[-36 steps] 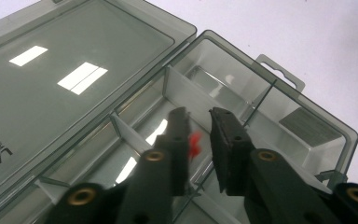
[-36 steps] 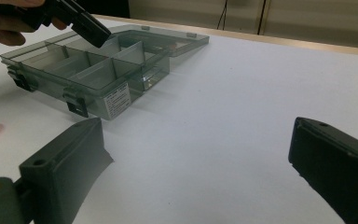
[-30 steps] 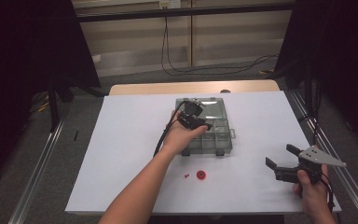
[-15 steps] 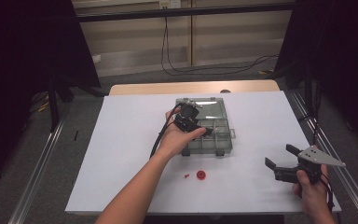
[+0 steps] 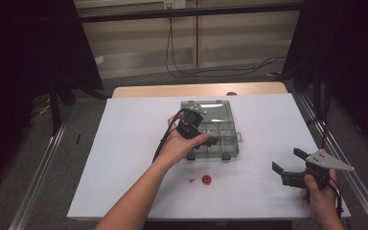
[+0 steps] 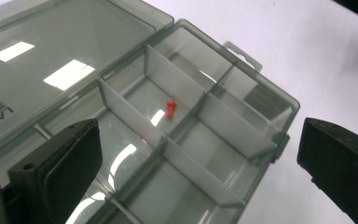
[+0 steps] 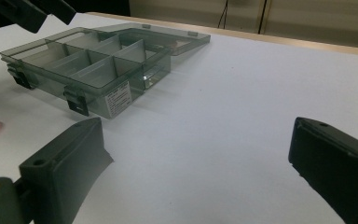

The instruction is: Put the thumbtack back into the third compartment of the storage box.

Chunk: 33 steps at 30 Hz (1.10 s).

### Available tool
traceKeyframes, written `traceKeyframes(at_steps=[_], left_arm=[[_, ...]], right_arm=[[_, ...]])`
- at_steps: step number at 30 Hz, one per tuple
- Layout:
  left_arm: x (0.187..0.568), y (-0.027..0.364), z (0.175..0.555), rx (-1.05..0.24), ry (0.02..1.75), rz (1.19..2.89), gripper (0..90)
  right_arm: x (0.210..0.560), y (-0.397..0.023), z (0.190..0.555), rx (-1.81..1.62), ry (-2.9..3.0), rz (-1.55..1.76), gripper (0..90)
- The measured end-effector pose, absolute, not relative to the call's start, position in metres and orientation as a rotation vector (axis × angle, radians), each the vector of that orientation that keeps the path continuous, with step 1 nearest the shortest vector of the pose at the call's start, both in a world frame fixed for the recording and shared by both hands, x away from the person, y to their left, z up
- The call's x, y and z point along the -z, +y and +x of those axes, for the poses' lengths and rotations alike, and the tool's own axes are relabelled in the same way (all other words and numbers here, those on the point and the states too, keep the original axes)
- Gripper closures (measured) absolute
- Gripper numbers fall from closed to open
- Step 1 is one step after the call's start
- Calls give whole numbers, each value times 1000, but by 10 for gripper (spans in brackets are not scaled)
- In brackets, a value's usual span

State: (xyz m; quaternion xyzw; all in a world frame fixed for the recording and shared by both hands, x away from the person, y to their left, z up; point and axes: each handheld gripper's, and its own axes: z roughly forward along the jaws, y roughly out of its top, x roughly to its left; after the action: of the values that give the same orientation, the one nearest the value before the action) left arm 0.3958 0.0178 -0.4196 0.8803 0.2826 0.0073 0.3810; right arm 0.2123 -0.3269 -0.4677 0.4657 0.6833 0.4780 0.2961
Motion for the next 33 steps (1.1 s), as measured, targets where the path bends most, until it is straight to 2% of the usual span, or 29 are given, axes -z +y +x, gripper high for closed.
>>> traceKeyframes(at_steps=[10,33], left_arm=[[419,26,382,-64,687,2268,0],[427,42,355,-68,671,2270,14]], right_arm=[[467,-327,212,-1269,1819,1231,33],[467,-326,212,-1268,1823,1231,32]])
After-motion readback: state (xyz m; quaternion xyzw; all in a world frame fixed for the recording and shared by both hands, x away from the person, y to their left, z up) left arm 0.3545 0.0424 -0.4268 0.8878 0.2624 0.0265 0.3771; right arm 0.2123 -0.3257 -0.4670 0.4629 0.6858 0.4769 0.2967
